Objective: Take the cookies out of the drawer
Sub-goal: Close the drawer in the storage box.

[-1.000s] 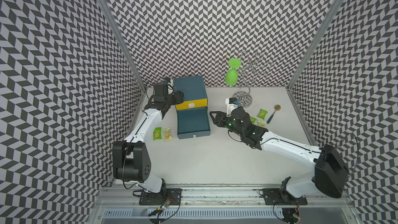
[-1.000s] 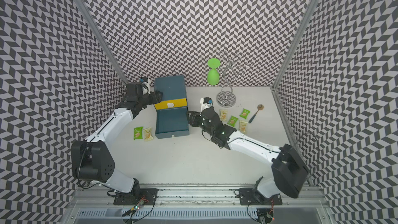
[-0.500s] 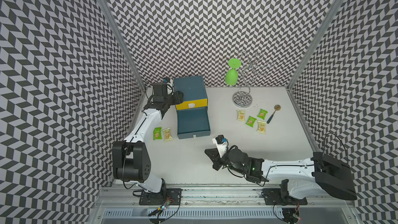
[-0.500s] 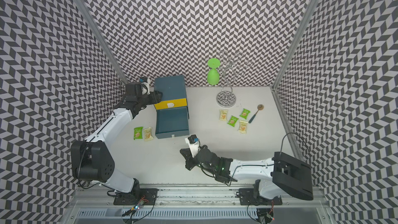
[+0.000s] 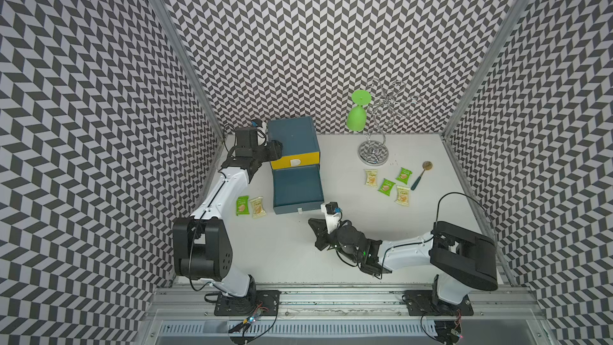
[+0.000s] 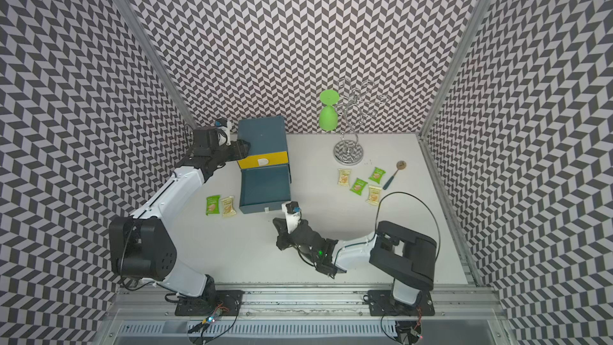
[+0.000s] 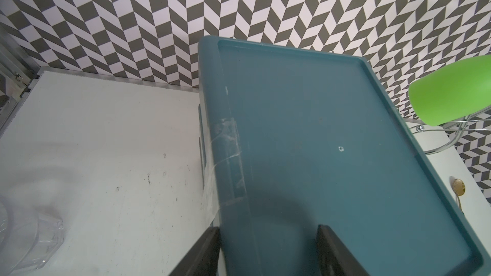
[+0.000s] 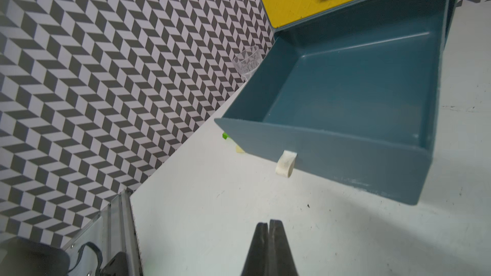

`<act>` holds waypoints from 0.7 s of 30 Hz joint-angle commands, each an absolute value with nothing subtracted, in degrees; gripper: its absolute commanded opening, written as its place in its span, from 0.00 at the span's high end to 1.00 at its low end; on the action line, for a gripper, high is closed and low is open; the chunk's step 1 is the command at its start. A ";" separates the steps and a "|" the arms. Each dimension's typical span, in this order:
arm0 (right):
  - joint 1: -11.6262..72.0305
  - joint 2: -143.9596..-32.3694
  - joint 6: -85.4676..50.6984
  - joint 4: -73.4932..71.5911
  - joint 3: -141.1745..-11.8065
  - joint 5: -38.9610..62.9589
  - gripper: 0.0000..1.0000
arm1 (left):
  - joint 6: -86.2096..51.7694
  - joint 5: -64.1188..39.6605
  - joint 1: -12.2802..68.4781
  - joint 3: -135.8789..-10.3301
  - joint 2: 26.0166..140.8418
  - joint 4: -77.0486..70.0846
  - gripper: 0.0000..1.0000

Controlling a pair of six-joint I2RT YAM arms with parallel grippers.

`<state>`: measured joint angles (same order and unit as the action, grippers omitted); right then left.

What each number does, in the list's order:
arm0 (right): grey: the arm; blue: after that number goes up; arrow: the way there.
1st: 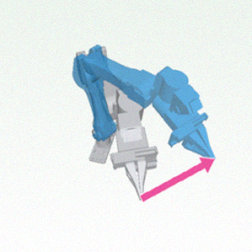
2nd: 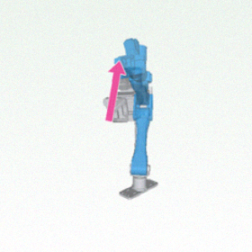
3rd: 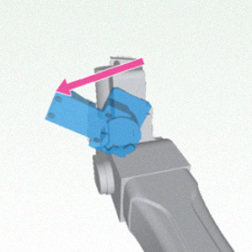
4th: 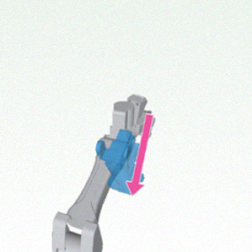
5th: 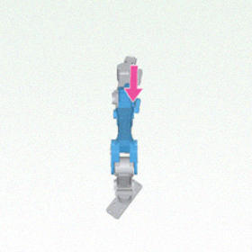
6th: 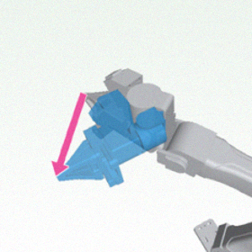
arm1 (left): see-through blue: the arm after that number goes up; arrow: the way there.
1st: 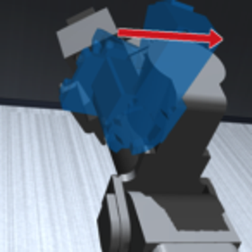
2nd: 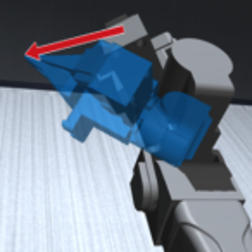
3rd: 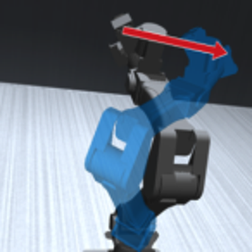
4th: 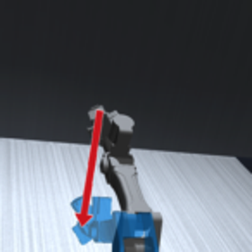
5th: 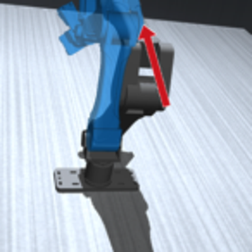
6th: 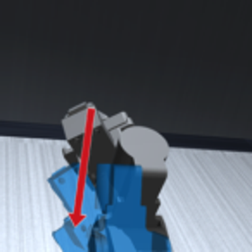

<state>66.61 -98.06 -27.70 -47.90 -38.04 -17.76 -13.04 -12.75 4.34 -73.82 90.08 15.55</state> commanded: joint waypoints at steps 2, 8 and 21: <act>63.48 -100.85 -29.30 -54.23 -40.87 -17.22 1.00 | -11.79 -17.18 5.36 -73.39 92.10 22.48 0.40; 59.82 -104.44 -30.02 -56.26 -43.41 -14.77 1.00 | -11.70 -17.78 5.31 -73.30 92.22 22.54 0.41; 60.04 -96.88 -29.38 -52.43 -39.87 -9.52 1.00 | -11.34 -17.50 5.35 -73.66 92.72 22.94 0.41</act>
<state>59.55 -100.97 -29.54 -51.53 -41.63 -11.33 -12.84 -14.72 4.19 -74.13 90.39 15.97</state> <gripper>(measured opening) 0.042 0.588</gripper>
